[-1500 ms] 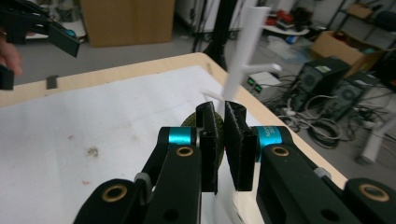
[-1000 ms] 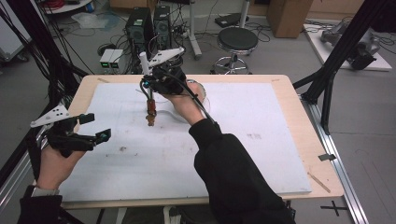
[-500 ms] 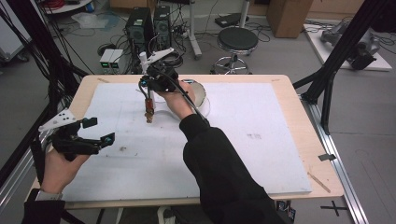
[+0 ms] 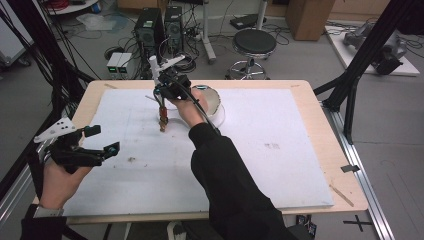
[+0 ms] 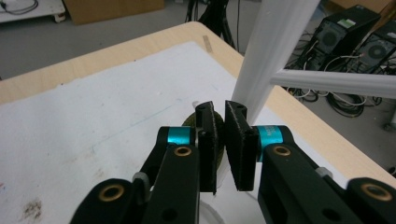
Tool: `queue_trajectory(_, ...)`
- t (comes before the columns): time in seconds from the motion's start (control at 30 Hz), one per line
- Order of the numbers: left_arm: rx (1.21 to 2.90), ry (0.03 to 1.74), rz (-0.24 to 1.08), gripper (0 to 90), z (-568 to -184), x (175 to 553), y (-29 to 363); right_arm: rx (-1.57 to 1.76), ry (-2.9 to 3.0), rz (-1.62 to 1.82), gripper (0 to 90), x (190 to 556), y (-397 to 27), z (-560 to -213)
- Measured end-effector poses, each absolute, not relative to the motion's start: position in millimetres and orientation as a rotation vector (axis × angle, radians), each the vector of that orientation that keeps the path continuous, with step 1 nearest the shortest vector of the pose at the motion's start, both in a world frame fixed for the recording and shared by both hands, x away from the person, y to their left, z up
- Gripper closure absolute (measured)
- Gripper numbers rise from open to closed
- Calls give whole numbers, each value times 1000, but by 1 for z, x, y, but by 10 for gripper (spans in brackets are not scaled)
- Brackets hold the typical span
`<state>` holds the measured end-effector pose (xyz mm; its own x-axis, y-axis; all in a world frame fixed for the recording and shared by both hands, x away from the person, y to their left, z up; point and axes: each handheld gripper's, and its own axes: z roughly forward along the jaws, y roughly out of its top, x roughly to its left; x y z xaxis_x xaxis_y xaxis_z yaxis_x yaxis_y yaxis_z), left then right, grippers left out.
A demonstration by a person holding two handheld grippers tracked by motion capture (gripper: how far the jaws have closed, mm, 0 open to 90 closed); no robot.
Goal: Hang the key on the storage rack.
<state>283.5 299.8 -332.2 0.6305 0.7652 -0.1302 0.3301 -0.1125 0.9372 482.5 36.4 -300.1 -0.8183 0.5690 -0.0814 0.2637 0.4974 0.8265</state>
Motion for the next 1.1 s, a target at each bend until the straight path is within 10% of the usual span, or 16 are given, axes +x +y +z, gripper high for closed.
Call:
queue_trajectory(0.07, 1705, 900, 475, 17, -332, 283, 300, 701, 2396, 1256, 822, 482, 35, -299)
queue_trajectory(0.27, 1705, 911, 490, 17, -329, 282, 301, 701, 2341, 1500, 295, 472, 21, -280)
queue_trajectory(0.43, 1692, 908, 497, 17, -326, 282, 300, 731, 2374, 1566, 105, 467, 7, -273)
queue_trajectory(1.1, 1672, 893, 501, 17, -318, 294, 301, 721, 2390, 1453, 98, 405, -197, -274)
